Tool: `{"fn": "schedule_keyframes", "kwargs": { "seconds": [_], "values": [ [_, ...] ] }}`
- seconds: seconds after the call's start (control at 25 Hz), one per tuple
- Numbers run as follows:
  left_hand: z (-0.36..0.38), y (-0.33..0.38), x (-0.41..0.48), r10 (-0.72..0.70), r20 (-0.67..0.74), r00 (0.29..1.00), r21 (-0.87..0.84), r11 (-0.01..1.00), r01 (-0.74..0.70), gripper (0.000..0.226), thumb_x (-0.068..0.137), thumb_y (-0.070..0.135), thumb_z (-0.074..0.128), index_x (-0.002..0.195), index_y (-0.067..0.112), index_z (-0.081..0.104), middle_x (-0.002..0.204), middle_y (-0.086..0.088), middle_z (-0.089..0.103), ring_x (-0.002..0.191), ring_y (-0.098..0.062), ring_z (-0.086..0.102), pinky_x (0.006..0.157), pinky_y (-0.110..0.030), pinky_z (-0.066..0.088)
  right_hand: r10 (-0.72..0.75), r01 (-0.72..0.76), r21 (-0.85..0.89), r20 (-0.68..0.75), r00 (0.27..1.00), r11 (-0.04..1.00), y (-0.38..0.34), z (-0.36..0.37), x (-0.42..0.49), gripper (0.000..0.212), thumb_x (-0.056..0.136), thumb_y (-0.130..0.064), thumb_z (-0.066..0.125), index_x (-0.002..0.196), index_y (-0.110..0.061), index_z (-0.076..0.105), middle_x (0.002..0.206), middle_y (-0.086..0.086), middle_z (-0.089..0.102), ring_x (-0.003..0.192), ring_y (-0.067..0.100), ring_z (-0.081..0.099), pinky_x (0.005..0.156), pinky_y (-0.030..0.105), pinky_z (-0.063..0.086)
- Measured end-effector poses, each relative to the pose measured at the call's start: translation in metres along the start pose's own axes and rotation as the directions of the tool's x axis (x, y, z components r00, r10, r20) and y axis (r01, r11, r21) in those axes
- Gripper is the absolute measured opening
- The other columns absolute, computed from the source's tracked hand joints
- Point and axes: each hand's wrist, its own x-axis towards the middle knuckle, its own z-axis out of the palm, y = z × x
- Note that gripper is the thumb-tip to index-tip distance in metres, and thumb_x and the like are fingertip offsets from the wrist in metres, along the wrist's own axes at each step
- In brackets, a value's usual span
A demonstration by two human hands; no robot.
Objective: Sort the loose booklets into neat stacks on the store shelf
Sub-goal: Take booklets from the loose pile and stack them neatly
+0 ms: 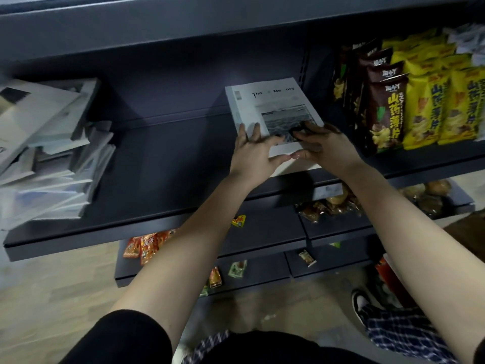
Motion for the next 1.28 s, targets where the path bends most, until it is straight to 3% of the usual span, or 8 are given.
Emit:
{"fn": "schedule_keyframes", "kwargs": {
  "seconds": [0.16,0.28,0.4,0.52,0.64,0.76,0.96,1.28],
  "values": [
    [-0.003,0.005,0.000,0.015,0.114,0.993,0.067,0.998,-0.023,0.051,0.094,0.049,0.043,0.142,0.035,0.032,0.157,-0.015,0.009,0.141,-0.047,-0.009,0.116,-0.053,0.007,-0.010,0.013,0.074,-0.031,0.999,0.997,-0.011,-0.014,-0.004,0.058,0.081,-0.040,0.064,0.134,-0.020,0.050,0.149,0.007,0.036,0.136,0.016,0.036,0.109,0.025,0.021],
    [-0.007,0.006,-0.001,0.030,0.184,0.982,0.149,0.987,-0.058,0.051,0.098,0.045,0.034,0.145,0.031,0.022,0.156,-0.021,0.000,0.140,-0.048,-0.011,0.114,-0.058,0.006,0.060,-0.067,0.177,0.047,0.997,0.982,-0.009,-0.021,-0.002,0.061,0.076,-0.028,0.074,0.132,-0.022,0.052,0.151,0.001,0.030,0.136,0.013,0.034,0.108,0.016,0.017],
    [-0.013,0.009,-0.002,0.041,0.253,0.967,0.154,0.985,-0.082,0.052,0.099,0.044,0.030,0.147,0.030,0.016,0.156,-0.021,-0.005,0.140,-0.046,-0.014,0.114,-0.060,0.003,0.131,-0.145,0.163,0.096,0.987,0.976,-0.011,-0.025,0.002,0.061,0.077,-0.030,0.074,0.133,-0.025,0.051,0.152,-0.003,0.028,0.138,0.017,0.031,0.115,0.026,0.018],
    [-0.022,0.005,-0.003,0.040,0.291,0.956,0.103,0.992,-0.073,0.053,0.098,0.047,0.032,0.148,0.030,0.018,0.158,-0.015,-0.005,0.142,-0.039,-0.014,0.115,-0.057,0.000,0.111,-0.106,-0.039,0.159,0.981,0.994,-0.021,-0.021,0.007,0.054,0.082,-0.039,0.058,0.134,-0.037,0.045,0.150,-0.003,0.034,0.136,0.029,0.032,0.113,0.050,0.024],
    [-0.030,-0.008,-0.014,0.070,0.242,0.968,0.125,0.987,-0.102,0.051,0.098,0.047,0.034,0.143,0.024,0.030,0.158,-0.009,0.010,0.145,-0.031,0.001,0.114,-0.056,0.003,0.041,-0.044,0.061,0.042,0.998,0.997,-0.053,-0.016,0.002,0.053,0.077,-0.040,0.041,0.127,-0.035,0.055,0.141,-0.005,0.046,0.133,0.025,0.037,0.110,0.053,0.024],
    [-0.049,-0.031,-0.029,0.064,0.163,0.985,0.177,0.980,-0.093,0.048,0.097,0.045,0.036,0.140,0.023,0.038,0.155,-0.007,0.024,0.144,-0.029,0.015,0.116,-0.051,0.004,-0.071,0.099,0.161,-0.170,0.983,0.982,-0.093,-0.008,0.006,0.042,0.084,-0.028,0.047,0.123,-0.021,0.061,0.132,0.005,0.057,0.124,0.027,0.049,0.104,0.051,0.035],
    [-0.111,-0.087,-0.055,-0.002,-0.030,1.000,0.281,0.960,0.010,0.046,0.095,0.030,0.044,0.140,0.020,0.041,0.153,-0.008,0.028,0.143,-0.027,0.018,0.118,-0.044,0.002,-0.232,0.284,0.199,-0.250,0.940,0.938,-0.171,0.009,0.040,0.041,0.088,-0.030,0.041,0.121,-0.018,0.063,0.125,0.006,0.062,0.116,0.025,0.056,0.100,0.042,0.043],
    [-0.209,-0.208,-0.128,-0.222,-0.154,0.963,0.427,0.864,0.268,0.057,0.091,0.032,0.049,0.144,0.019,0.032,0.154,-0.006,0.025,0.144,-0.026,0.015,0.117,-0.044,0.001,-0.396,0.479,0.318,-0.292,0.870,0.818,-0.328,0.044,0.077,0.036,0.090,-0.030,0.048,0.122,-0.020,0.062,0.131,0.007,0.057,0.117,0.031,0.052,0.106,0.048,0.034]
  ]
}}
